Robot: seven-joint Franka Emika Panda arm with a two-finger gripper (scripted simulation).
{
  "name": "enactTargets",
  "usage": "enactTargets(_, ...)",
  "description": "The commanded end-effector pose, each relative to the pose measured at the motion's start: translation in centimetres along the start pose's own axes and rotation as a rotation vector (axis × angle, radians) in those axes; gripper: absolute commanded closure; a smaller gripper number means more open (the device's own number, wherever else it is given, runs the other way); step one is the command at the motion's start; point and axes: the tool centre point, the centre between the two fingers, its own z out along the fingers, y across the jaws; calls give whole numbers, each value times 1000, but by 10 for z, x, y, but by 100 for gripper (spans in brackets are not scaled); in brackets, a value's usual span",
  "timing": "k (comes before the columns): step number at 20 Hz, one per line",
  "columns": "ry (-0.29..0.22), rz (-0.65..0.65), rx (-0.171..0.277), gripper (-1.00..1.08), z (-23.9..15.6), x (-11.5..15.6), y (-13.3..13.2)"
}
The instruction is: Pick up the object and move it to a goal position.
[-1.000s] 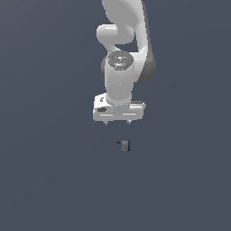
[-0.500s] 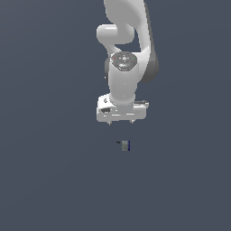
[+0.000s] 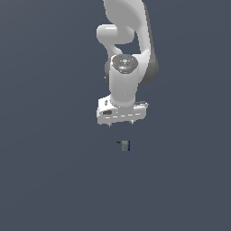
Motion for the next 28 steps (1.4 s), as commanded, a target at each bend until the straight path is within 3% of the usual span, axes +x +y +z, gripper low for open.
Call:
enactTargets(1, -1, -37, -2, -92, 3, 1, 0)
enactTargets(28, -8, -771, -17, -92, 61, 24, -4)
